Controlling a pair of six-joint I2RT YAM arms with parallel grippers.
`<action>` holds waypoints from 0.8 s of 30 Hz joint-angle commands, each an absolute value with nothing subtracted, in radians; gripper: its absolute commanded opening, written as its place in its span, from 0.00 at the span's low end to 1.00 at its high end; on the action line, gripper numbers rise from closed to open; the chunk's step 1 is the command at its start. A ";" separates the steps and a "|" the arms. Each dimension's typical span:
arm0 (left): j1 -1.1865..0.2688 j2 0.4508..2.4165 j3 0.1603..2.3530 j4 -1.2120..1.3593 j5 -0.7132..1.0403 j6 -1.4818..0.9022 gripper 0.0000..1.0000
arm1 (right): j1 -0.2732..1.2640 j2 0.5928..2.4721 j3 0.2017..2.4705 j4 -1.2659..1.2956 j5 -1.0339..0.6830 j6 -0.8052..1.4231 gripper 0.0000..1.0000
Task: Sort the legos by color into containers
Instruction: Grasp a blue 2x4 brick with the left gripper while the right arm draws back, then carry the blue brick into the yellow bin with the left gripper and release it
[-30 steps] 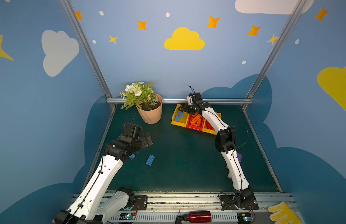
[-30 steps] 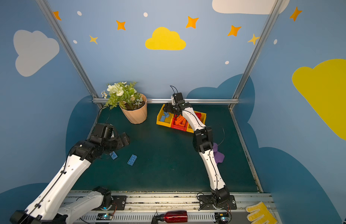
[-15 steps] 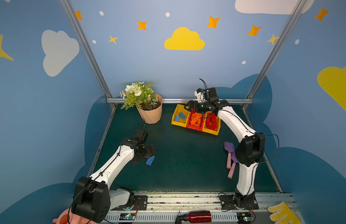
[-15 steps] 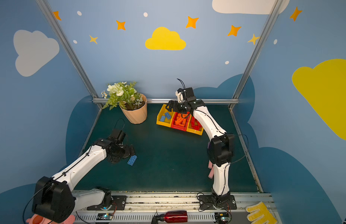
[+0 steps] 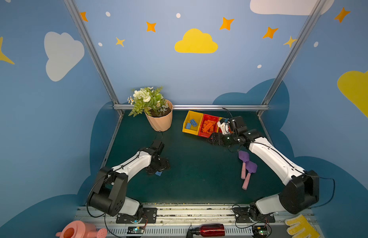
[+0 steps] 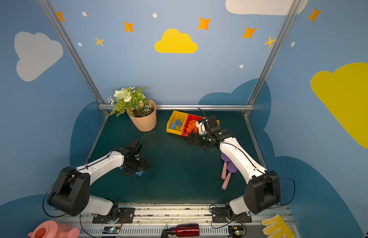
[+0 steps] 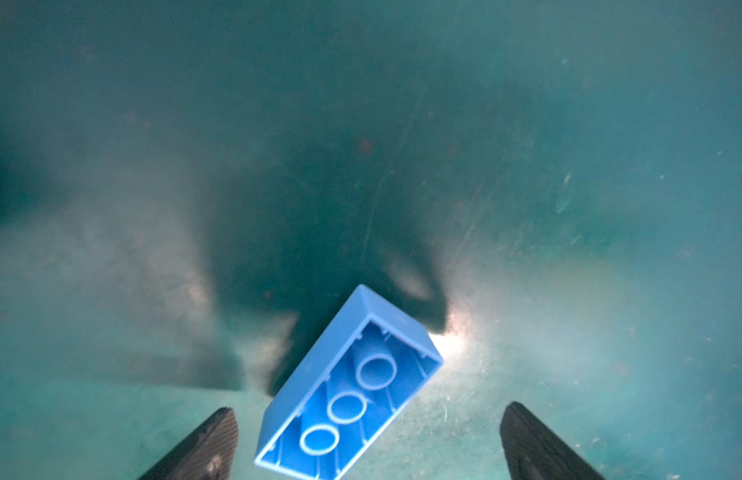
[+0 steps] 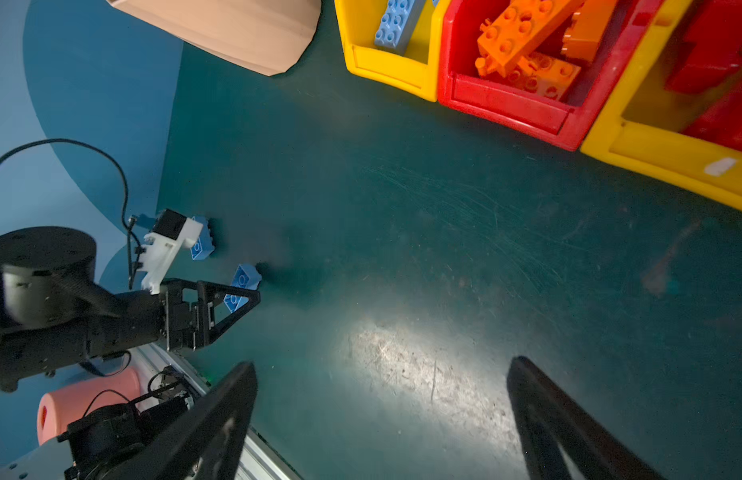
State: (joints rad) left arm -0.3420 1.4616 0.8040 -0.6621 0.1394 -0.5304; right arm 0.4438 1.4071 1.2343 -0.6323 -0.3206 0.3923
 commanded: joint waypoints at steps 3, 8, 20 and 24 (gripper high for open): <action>-0.401 1.521 0.851 -0.640 0.138 -0.507 0.94 | 0.437 1.290 1.178 -0.707 -0.248 0.393 0.92; -0.509 1.589 0.900 -0.653 0.121 -0.526 0.90 | 0.430 1.207 1.138 -0.732 -0.221 0.415 0.92; -0.543 1.726 1.021 -0.744 -0.024 -0.595 0.88 | 0.414 1.076 1.085 -0.805 -0.198 0.412 0.92; -0.543 1.781 1.067 -0.763 -0.051 -0.626 0.87 | 0.402 1.057 1.072 -0.813 -0.195 0.412 0.92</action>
State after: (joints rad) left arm -0.5453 1.7443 1.0393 -0.7231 0.0097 -0.5896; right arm 0.4114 1.0763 1.0866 -0.7818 -0.2092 0.4145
